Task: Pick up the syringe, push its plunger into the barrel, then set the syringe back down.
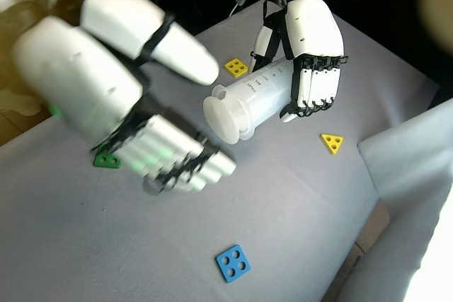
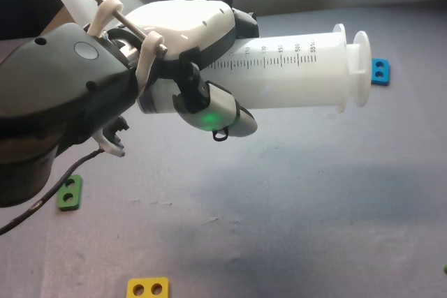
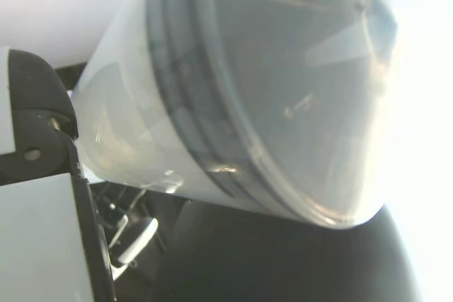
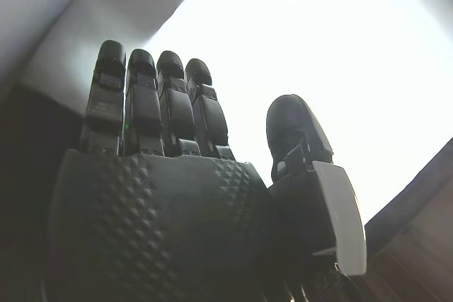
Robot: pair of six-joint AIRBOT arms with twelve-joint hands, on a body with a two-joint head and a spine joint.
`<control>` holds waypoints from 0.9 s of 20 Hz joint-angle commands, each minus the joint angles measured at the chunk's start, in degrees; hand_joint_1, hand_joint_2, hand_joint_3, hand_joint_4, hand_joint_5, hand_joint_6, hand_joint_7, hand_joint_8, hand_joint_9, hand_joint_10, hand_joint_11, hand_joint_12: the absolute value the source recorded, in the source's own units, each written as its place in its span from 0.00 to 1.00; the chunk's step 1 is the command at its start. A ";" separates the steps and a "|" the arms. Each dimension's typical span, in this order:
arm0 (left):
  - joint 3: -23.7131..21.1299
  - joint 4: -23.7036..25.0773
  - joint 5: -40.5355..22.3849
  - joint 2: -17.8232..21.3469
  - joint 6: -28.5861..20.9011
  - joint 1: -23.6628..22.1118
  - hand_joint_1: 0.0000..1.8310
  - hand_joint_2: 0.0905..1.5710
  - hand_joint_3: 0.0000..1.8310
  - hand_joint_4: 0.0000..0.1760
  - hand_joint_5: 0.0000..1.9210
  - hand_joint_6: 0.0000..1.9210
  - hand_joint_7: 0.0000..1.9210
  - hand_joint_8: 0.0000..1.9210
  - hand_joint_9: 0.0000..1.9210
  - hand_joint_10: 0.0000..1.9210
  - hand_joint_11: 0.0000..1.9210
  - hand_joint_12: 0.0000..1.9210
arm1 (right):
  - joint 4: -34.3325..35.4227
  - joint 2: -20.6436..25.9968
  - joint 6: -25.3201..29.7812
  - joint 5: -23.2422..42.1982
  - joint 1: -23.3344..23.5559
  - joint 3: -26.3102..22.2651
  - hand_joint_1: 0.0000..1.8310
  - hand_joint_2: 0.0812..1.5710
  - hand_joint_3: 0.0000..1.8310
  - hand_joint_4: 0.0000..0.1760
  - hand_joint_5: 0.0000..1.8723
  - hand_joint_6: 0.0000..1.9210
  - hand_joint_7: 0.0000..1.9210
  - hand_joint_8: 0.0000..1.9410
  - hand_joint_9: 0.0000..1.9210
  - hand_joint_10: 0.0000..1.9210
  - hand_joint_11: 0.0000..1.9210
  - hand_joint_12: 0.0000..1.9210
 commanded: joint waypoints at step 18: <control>1.47 14.27 -3.25 -2.77 -6.46 9.06 0.65 0.80 0.00 0.00 0.42 0.58 0.32 0.90 0.28 0.79 0.24 0.78 | -27.49 -3.36 -36.84 32.01 8.69 5.67 0.00 0.91 0.00 0.00 0.11 0.00 0.08 0.00 0.05 0.00 0.00 0.18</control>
